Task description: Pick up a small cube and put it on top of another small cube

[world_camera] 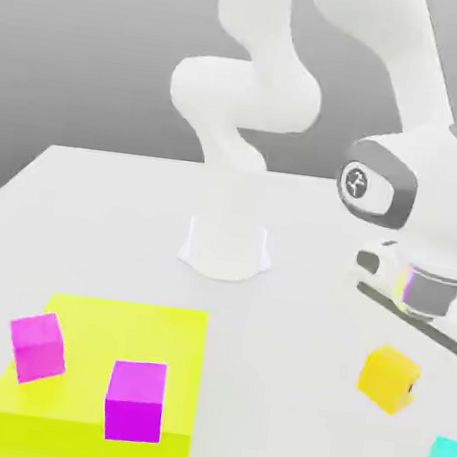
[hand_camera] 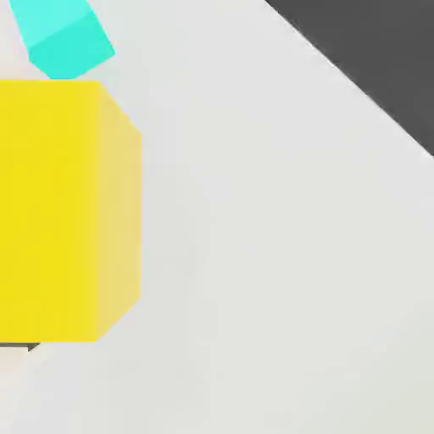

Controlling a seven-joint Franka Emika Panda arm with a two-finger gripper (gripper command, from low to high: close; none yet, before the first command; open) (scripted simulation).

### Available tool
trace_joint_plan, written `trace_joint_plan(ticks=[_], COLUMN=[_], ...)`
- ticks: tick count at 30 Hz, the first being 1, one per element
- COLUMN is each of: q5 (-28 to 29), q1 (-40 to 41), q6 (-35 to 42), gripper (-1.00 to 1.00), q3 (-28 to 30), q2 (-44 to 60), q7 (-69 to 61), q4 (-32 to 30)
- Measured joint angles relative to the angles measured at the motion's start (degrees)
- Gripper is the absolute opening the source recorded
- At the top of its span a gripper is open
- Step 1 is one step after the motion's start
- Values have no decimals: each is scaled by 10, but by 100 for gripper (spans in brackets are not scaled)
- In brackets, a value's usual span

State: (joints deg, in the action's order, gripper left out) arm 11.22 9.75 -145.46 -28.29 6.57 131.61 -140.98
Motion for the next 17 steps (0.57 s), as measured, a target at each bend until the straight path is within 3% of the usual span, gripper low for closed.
trace_joint_plan(ticks=[9, 11, 13, 14, 17], q5=[-105, -104, -88, -83, -83], q1=[171, 215, 203, 199, 199], q6=[135, 118, 78, 63, 63], gripper=[-100, -100, -100, 100, 100], q3=[85, 84, 72, 71, 71], q2=[-70, -56, -25, -15, -15], q7=[-26, -20, -8, -4, -4], q4=[84, 83, 71, 67, 67])
